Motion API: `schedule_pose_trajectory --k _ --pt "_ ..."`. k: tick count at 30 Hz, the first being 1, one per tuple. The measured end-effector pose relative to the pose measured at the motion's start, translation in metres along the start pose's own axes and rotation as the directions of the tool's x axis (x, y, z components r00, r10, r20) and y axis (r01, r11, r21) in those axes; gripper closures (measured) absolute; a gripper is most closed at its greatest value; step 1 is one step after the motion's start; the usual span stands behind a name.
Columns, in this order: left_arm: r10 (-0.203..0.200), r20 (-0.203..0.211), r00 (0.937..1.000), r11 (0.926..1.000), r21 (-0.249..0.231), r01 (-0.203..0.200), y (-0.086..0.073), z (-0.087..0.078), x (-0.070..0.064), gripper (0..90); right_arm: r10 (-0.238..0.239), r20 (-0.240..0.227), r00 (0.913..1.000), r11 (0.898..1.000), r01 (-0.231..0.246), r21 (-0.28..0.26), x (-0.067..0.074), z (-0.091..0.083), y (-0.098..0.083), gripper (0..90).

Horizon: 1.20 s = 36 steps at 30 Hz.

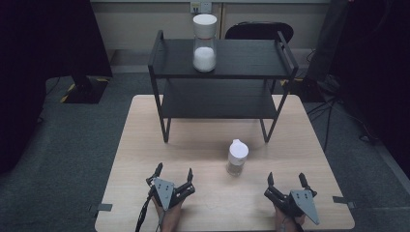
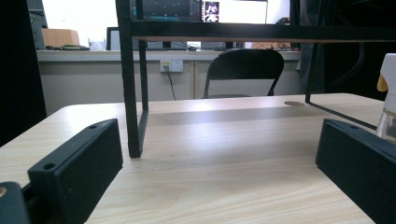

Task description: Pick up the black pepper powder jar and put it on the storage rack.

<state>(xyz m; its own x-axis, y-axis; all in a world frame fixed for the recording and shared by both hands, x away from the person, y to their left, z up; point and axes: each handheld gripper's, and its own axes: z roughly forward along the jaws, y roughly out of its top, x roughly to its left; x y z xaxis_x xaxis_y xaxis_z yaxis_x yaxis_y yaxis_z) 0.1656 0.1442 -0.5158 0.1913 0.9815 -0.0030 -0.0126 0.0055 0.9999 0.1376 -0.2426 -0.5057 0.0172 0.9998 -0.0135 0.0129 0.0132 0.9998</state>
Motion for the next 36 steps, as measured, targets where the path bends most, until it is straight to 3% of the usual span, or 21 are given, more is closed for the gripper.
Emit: schedule_pose_trajectory --k 8,11,16,20,26,32,36 --pt "0.0 0.0 1.0 1.0 0.0 0.0 0.0 0.0 0.0 0.1 -0.028 -0.037 0.9989 0.997 0.025 -0.069 0.006 0.004 0.027 0.0" --pt "0.0 -0.003 1.0 1.0 0.0 0.0 0.0 0.0 -0.001 0.1 -0.011 -0.076 0.997 0.996 0.003 -0.094 0.01 0.01 0.041 0.0" --pt "0.0 -0.004 1.0 1.0 0.0 0.0 0.0 0.0 -0.001 0.1 0.001 -0.177 0.9842 0.996 -0.017 -0.089 0.021 0.03 0.061 0.0" --pt "0.0 -0.012 0.9999 1.0 0.0 0.0 0.0 0.0 -0.002 0.1 -0.02 -0.228 0.9734 0.996 0.0 -0.088 0.036 0.045 0.066 0.0" --pt "0.0 -0.012 0.9999 1.0 0.0 0.0 0.0 0.0 -0.002 0.3 -0.012 -0.259 0.9658 0.999 0.003 -0.035 0.059 0.063 0.051 2.5" --pt "0.0 -0.014 0.9999 1.0 0.001 0.0 0.0 0.0 -0.002 0.3 -0.042 -0.237 0.9706 0.999 0.043 -0.003 0.076 0.067 0.033 9.4" --pt "0.0 -0.018 0.9998 1.0 0.0 0.0 0.0 0.0 -0.003 0.3 -0.023 -0.237 0.9712 1.0 0.027 0.015 0.077 0.068 0.027 14.4"
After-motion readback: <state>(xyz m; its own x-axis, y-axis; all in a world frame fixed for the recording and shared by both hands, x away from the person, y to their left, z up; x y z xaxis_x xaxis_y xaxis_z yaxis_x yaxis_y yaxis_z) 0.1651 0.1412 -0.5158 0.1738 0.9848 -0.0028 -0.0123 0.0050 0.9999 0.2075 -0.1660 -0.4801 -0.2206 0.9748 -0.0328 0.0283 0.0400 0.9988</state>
